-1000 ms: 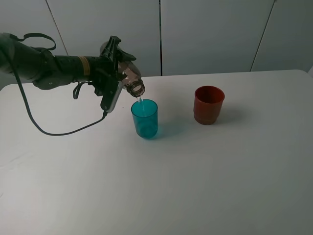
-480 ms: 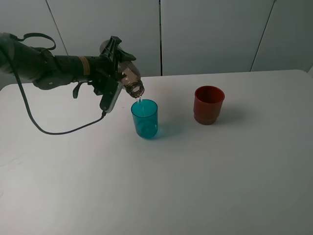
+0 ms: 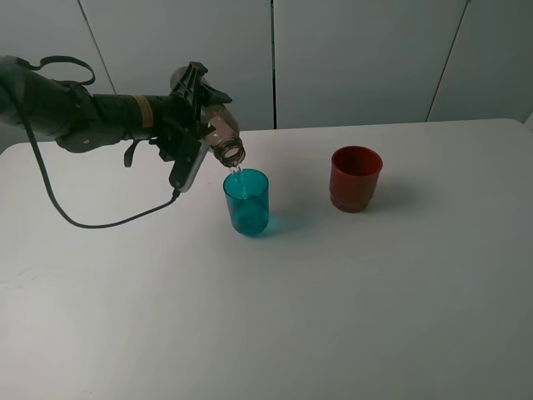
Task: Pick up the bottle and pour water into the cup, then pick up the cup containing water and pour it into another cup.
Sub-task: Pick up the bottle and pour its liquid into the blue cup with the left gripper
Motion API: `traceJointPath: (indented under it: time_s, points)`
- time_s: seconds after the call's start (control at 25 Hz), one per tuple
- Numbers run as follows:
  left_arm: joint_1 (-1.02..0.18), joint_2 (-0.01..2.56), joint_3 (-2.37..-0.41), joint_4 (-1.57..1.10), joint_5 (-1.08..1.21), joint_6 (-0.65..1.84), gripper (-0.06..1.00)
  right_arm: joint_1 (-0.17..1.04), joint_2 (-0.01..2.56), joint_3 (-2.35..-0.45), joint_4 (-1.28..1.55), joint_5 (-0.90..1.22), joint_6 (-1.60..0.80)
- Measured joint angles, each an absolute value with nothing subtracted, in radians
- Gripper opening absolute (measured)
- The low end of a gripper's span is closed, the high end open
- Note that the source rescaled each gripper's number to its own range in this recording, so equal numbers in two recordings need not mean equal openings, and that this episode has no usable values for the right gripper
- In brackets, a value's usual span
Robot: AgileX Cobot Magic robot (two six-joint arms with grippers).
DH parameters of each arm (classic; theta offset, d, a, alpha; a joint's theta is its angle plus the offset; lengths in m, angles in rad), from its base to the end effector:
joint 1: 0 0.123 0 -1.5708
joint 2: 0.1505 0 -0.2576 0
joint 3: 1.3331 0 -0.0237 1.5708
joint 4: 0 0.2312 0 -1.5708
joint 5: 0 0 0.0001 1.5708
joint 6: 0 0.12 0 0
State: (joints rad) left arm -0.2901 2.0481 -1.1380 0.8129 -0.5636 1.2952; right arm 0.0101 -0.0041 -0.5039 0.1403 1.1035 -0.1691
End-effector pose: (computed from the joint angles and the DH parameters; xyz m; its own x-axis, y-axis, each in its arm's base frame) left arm 0.3961 -0.1668 0.1336 0.7116 0.6522 0.2612 0.0811 -0.4456 0.8916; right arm 0.0273 0.0153 0.2522 -0.4679 -0.1093 -0.8770 -0.1696 0.9850 -0.0323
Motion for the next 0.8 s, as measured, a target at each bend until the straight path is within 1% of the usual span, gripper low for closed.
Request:
traceJointPath:
  time_s: [0.8]
  points:
    - [-0.309, 2.048, -1.138, 0.748, -0.570, 1.365, 0.01, 0.010, -0.004, -0.504, 0.140, 1.104, -0.169]
